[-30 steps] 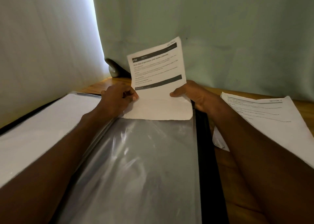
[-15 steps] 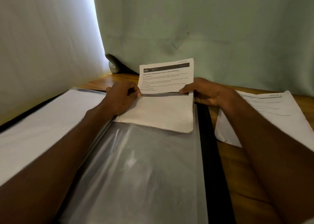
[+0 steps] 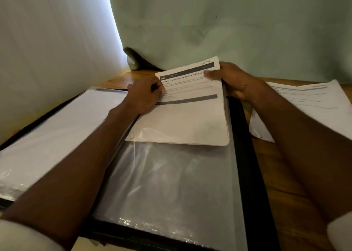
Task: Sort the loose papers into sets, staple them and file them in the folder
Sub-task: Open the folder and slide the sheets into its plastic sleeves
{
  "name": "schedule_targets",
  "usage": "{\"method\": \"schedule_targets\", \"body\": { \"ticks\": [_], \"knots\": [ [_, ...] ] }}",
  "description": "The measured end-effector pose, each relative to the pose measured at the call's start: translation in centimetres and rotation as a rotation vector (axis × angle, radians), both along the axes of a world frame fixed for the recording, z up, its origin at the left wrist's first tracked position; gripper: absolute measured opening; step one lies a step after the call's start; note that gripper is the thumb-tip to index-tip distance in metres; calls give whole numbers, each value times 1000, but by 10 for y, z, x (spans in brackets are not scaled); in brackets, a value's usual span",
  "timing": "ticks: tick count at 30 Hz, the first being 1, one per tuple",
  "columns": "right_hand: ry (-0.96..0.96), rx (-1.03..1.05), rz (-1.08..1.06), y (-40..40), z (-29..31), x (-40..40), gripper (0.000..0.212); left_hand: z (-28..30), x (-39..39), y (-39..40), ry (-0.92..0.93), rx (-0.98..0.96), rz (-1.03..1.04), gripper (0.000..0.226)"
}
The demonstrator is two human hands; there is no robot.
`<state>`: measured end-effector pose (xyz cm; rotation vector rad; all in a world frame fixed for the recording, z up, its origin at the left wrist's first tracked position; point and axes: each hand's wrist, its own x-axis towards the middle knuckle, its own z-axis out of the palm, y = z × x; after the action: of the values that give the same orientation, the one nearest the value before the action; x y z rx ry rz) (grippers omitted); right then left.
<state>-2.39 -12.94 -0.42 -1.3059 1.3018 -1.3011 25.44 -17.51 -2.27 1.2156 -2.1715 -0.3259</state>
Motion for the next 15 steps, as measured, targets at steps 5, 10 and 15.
{"method": "schedule_targets", "body": {
  "ticks": [5,10,15],
  "knots": [
    [-5,-20,-112,-5,-3,-1,58,2,1,3,8,-19,-1,11],
    [50,101,64,1,0,-6,47,2,1,-1,-7,-29,-14,11],
    [259,36,-124,-4,0,4,16,1,1,-1,3,-55,-19,12]
  ]
}}
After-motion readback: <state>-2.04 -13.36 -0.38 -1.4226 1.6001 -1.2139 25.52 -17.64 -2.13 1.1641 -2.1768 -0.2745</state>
